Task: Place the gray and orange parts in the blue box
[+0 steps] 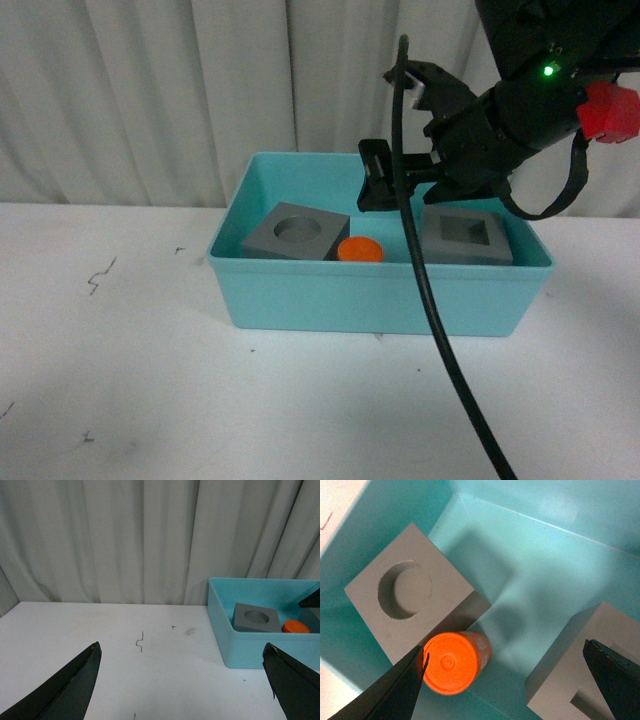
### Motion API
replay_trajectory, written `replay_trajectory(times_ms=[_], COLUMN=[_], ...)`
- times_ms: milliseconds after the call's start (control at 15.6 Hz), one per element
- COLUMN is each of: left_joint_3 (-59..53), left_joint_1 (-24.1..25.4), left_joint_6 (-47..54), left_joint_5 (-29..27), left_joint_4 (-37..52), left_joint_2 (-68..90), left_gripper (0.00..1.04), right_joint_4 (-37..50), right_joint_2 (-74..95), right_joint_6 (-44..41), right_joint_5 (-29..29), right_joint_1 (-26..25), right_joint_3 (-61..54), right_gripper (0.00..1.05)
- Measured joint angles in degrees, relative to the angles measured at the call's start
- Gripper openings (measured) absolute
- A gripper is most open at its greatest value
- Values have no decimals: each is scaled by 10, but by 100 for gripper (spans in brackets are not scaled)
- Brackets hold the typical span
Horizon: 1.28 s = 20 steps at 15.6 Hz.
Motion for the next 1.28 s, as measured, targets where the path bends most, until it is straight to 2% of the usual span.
replay_trajectory(times_ms=[321,385,450,514,578,771,899,1284], left_joint_3=[0,0,0,0,0,0,0,0], left_joint_1=[0,0,0,0,0,0,0,0], left_joint_6=[0,0,0,0,0,0,0,0], left_joint_5=[0,0,0,0,-1,0,0,0], left_joint_4=[0,0,0,0,0,0,0,0], left_joint_2=[0,0,0,0,0,0,0,0], left_gripper=[98,98,98,98,98,98,98,98], right_joint_4=[41,160,306,415,501,562,583,596], right_joint_2=[-94,-129,-182,-244,-318,-508,-549,-682], right_joint_6=[-7,-1,14,24,31,38,38,39], right_joint_5=[6,59,171,251,297,289,263,223], right_joint_1=[-7,0,4,3,-12,-46,-60,-103], right_joint_3=[-14,-62,-150,-249,-347,-550,-641,-800], right_gripper=[98,94,83,72,59,25,1,2])
